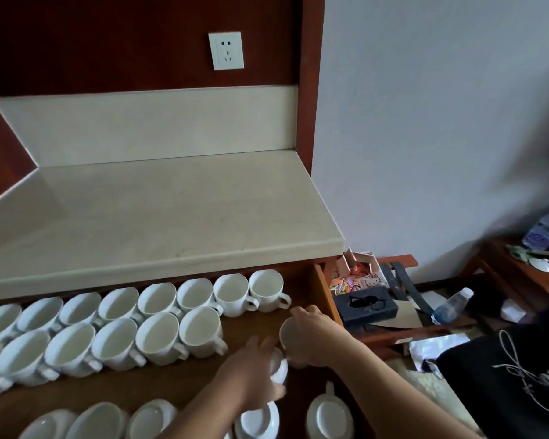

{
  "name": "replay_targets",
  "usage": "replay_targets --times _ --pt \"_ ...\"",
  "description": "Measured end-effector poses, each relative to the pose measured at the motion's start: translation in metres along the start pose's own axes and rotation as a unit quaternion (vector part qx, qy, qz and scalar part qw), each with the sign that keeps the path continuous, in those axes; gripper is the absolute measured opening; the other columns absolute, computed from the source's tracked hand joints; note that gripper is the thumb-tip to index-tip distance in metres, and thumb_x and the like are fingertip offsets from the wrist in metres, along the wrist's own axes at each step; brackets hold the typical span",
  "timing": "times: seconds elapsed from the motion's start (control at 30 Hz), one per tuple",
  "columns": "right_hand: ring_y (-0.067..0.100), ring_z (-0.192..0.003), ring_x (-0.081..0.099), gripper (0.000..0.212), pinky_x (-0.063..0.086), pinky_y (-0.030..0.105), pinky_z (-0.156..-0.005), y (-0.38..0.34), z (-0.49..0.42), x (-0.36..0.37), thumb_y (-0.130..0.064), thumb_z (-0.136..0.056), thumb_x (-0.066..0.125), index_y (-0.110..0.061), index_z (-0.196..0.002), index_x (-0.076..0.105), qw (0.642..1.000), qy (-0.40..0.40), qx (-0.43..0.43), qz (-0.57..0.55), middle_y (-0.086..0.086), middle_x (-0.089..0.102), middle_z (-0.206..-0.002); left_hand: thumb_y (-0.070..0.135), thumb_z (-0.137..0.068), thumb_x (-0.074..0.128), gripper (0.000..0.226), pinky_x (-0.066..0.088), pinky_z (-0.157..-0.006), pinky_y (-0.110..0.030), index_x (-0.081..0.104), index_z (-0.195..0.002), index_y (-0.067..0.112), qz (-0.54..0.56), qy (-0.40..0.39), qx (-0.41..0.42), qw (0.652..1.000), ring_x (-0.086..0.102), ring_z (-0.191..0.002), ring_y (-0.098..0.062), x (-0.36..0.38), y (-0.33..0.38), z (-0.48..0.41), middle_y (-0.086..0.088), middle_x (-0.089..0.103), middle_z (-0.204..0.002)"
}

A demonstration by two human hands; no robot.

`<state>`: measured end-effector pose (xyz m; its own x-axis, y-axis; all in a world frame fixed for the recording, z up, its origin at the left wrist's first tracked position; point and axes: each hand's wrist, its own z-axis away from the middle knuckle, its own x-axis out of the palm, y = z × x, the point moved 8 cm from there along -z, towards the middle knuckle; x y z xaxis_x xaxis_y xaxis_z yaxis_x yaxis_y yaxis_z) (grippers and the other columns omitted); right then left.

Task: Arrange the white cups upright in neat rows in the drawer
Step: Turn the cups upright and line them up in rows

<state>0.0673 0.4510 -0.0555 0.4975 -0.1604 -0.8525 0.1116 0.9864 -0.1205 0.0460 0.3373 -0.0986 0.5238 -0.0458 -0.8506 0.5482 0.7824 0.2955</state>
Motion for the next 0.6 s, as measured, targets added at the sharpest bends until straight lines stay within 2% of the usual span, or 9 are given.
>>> replay_targets --times 0.1,0.23,0.33,0.4,0.47,0.53,0.6 --pt "0.038 -0.120 0.044 0.031 0.044 0.051 -0.102 -0.003 -0.002 -0.003 -0.033 -0.097 0.052 -0.011 -0.114 0.067 1.000 0.008 -0.016 0.025 0.015 0.046 -0.131 0.055 -0.072 0.064 0.063 0.048 -0.097 -0.038 0.048 -0.129 0.033 0.021 0.011 -0.003 1.000 0.054 -0.123 -0.023 -0.001 -0.002 -0.002 0.004 0.046 -0.132" --pt "0.038 -0.123 0.042 0.035 0.042 0.050 -0.103 0.002 -0.009 -0.002 -0.039 -0.096 0.053 -0.014 -0.115 0.067 1.000 -0.004 -0.003 0.000 0.014 0.044 -0.136 0.053 -0.069 0.068 0.067 0.050 -0.095 -0.037 0.048 -0.130 0.038 0.057 0.033 -0.023 0.998 0.059 -0.119 -0.022 -0.014 -0.008 0.002 0.006 0.052 -0.126" --pt "0.037 -0.129 0.043 0.047 0.043 0.045 -0.102 0.008 -0.013 -0.002 -0.042 -0.092 0.060 -0.017 -0.132 0.058 0.997 -0.003 0.014 -0.073 0.013 0.042 -0.141 0.045 -0.073 0.077 0.062 0.050 -0.090 -0.034 0.049 -0.128 0.039 0.097 0.054 -0.021 0.994 0.060 -0.111 -0.015 -0.038 -0.016 0.011 0.010 0.056 -0.124" --pt "0.029 -0.123 0.051 0.064 0.044 0.034 -0.091 0.019 -0.010 -0.012 -0.043 -0.088 0.068 -0.019 -0.144 0.046 0.983 0.036 0.056 -0.173 0.009 0.047 -0.140 0.042 -0.074 0.083 0.061 0.049 -0.078 -0.028 0.050 -0.126 0.041 0.170 0.062 -0.028 0.983 0.062 -0.097 -0.011 -0.056 -0.025 0.022 0.013 0.059 -0.114" --pt "0.020 -0.105 0.058 0.053 0.045 0.029 -0.079 0.022 -0.007 -0.030 -0.044 -0.087 0.069 -0.024 -0.133 0.054 0.969 0.089 0.056 -0.225 0.003 0.059 -0.123 0.043 -0.069 0.086 0.062 0.052 -0.071 -0.025 0.054 -0.122 0.045 0.286 0.078 -0.039 0.954 0.067 -0.088 -0.008 -0.073 -0.036 0.034 0.012 0.066 -0.106" --pt "0.016 -0.090 0.061 0.033 0.047 0.027 -0.069 0.024 -0.003 -0.047 -0.049 -0.088 0.068 -0.026 -0.111 0.062 0.943 0.151 0.037 -0.295 -0.005 0.064 -0.100 0.046 -0.060 0.087 0.060 0.057 -0.079 -0.029 0.061 -0.115 0.046 0.401 0.115 -0.040 0.908 0.071 -0.089 -0.007 -0.088 -0.046 0.045 0.010 0.073 -0.103" --pt "0.018 -0.089 0.067 0.034 0.056 0.033 -0.079 0.020 0.002 -0.055 -0.052 -0.091 0.066 -0.023 -0.110 0.068 0.872 0.159 0.014 -0.463 -0.005 0.069 -0.097 0.038 -0.058 0.087 0.053 0.058 -0.076 -0.034 0.069 -0.107 0.038 0.542 0.138 -0.041 0.828 0.074 -0.091 -0.017 -0.094 -0.053 0.050 0.003 0.076 -0.104"
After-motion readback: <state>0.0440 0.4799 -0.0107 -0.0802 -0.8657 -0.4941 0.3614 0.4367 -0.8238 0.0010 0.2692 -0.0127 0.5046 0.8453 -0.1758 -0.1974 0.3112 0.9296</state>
